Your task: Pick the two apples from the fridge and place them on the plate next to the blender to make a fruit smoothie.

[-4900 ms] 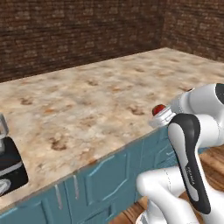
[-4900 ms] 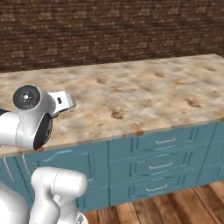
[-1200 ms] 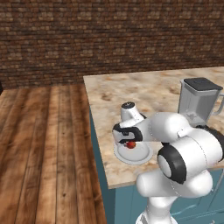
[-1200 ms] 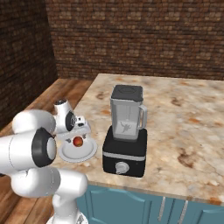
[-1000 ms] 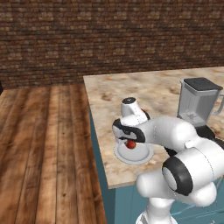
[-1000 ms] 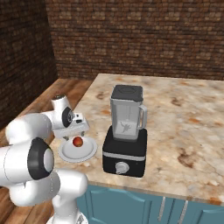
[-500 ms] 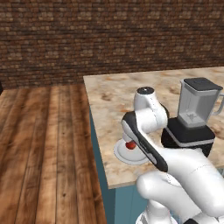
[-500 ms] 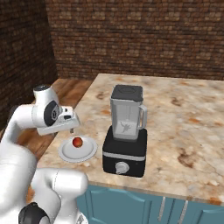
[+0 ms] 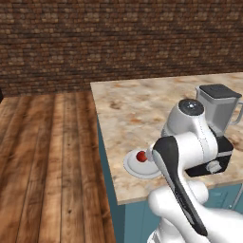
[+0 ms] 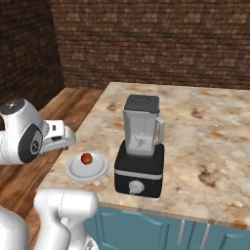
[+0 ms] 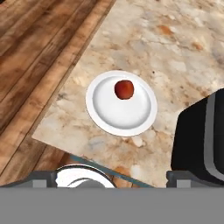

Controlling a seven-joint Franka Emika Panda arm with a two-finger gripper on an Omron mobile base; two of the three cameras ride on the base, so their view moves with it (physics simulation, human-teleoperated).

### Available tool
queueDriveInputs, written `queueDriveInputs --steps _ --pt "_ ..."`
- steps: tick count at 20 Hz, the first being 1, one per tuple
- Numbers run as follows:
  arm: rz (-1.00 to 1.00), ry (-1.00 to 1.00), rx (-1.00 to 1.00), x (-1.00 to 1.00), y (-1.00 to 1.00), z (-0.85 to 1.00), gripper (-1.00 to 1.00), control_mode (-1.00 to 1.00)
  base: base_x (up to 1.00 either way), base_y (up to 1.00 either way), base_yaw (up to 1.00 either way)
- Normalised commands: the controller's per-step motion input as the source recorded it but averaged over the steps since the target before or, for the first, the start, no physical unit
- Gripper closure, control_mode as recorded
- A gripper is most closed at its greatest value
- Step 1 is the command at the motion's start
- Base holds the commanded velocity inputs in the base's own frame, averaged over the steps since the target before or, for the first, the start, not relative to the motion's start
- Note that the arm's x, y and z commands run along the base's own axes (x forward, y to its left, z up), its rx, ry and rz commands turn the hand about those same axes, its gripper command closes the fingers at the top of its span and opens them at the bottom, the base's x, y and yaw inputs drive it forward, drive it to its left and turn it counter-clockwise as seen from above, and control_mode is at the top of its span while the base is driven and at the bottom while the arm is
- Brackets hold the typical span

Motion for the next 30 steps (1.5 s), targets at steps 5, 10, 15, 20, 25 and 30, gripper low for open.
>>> queueDriveInputs --steps 5,10,15,20,25,30 --pt "-0.06 -0.11 0.04 -0.53 0.0 0.39 -1.0 -1.0 0.0 0.0 0.0" --pt "0.0 0.0 0.0 0.0 0.0 0.0 -1.0 1.0 -0.33 -0.01 -0.57" --pt "0.0 0.0 0.0 0.0 0.0 0.0 -1.0 1.0 -0.04 0.0 -0.77" --pt "0.0 0.0 0.0 0.0 0.0 0.0 -1.0 1.0 -0.04 -0.04 -0.81" --pt "0.0 0.0 0.0 0.0 0.0 0.0 -1.0 1.0 0.0 -0.03 -0.82" --pt "0.0 0.0 0.0 0.0 0.0 0.0 -1.0 1.0 0.0 -0.07 -0.8"
